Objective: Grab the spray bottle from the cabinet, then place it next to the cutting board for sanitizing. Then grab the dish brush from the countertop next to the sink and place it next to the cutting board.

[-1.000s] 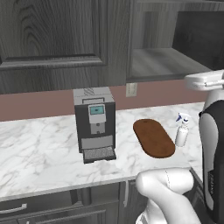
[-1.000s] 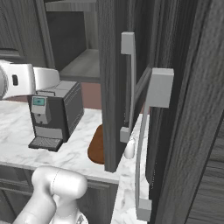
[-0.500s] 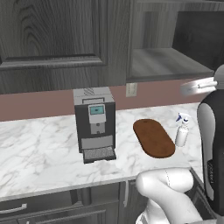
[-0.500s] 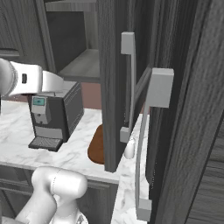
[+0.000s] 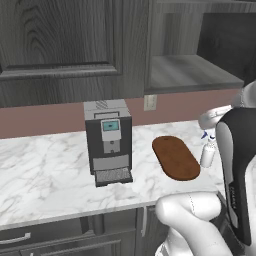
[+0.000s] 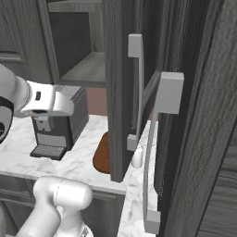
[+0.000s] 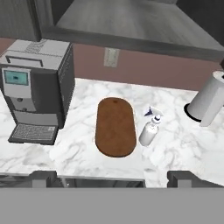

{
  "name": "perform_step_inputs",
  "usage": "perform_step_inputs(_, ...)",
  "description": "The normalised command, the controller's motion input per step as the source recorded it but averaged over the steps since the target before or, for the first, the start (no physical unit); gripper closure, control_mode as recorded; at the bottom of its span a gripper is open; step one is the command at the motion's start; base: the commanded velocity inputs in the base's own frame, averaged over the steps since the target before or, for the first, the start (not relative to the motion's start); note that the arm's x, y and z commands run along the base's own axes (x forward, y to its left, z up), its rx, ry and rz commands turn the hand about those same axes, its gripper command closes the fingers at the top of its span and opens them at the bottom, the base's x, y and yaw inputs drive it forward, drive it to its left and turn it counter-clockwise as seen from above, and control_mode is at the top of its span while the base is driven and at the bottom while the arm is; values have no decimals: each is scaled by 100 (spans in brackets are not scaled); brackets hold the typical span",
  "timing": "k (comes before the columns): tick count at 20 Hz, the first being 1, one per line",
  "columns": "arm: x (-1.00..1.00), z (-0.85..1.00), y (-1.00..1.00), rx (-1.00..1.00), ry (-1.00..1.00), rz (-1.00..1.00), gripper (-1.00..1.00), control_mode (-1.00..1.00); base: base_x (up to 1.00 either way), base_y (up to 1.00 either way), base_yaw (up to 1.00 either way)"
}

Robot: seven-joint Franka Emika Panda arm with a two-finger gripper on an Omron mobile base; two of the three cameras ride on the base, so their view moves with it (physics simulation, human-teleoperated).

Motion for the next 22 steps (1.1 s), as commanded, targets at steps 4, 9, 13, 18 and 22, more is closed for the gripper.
perform_step_inputs(4,-2,-23,3,0,11,0,-100,100,-6,3,0)
perform_step_inputs(9,0,0,0,0,0,0,-100,100,-51,26,0)
perform_step_inputs(13,0,0,0,0,0,0,-100,100,-80,44,0)
perform_step_inputs(18,0,0,0,0,0,0,-100,100,-71,88,2)
perform_step_inputs(22,0,0,0,0,0,0,-100,100,-18,100,16)
